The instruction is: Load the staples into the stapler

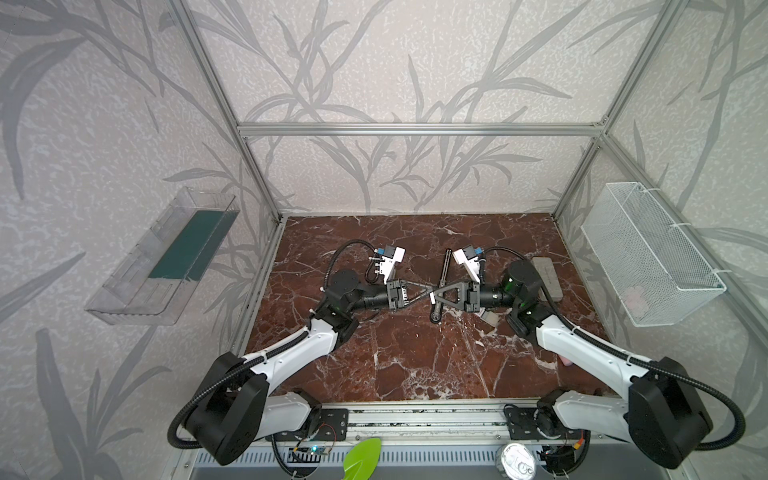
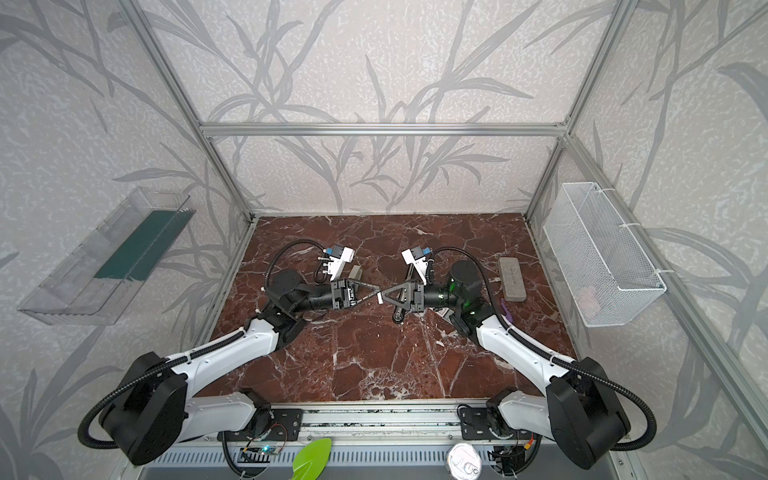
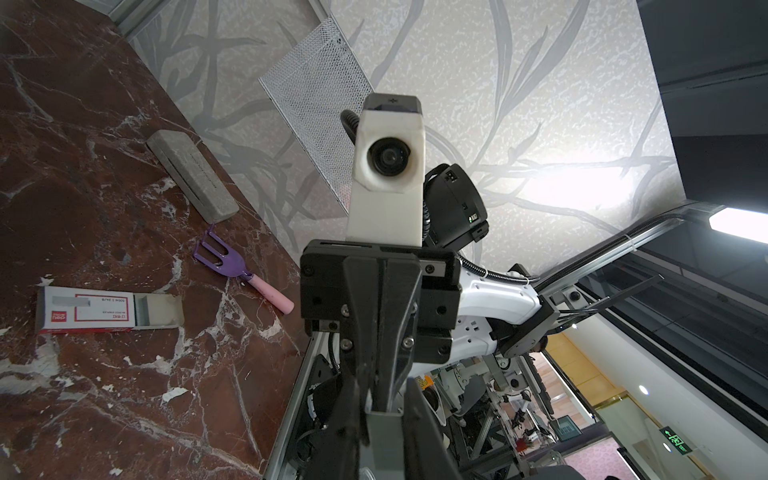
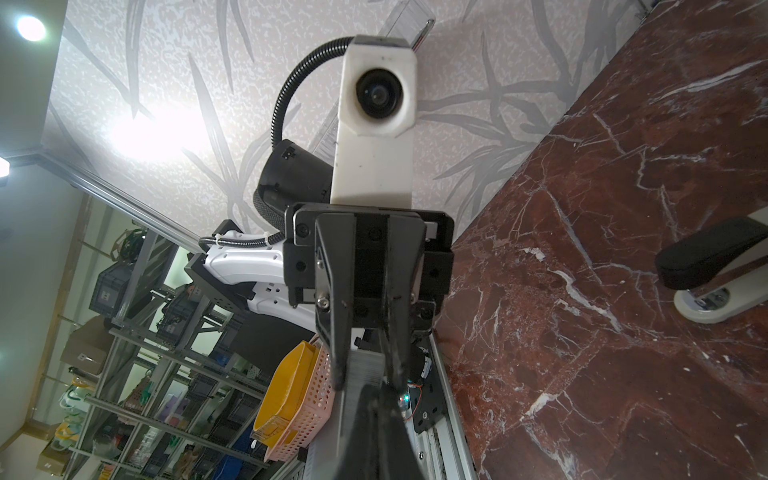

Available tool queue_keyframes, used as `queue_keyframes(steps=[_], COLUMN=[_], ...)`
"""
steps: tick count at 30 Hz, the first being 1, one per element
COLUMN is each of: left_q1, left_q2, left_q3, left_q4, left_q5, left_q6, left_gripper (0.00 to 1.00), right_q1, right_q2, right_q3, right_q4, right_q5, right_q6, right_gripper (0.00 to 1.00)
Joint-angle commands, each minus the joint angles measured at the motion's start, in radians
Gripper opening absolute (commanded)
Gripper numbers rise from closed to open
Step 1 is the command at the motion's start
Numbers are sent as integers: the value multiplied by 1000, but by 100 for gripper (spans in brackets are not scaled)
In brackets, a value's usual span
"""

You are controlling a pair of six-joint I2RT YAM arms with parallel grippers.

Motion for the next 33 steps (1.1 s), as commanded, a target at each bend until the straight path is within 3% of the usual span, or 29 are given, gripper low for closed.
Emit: queue_keyframes(steps=[1,8,19,23,26,29,33], left_q1=[-5,-4,-1,4,12,14,16], left_q2=[-24,-46,-69,-83,-120,-161,-197], left_q3=[31,32,27,33,49,79,108], left_q4=[49,-30,-124,-204,-377,-605,-810], left_q5=[26,14,-16,-31,-74,-153,-266], left_q6=[-9,38,97,139,232,364,474], left_gripper=[15,13,10,10,10,10,10], right_q1=[3,-19,-52,-73,-103,-106,-106], right_q2=[14,-16,-51,-65,-72,-44,40], right_q3=[-5,0,-5,4,51,126,197], right_q4=[-21,-116,-182,-280,-509,-795,-973], right_q5=[8,32,49,95,212,438,689], right_q6=[-21,-69,-92,-142,-240,-377,-431], right_gripper=[3,15,19,20,20,20,28])
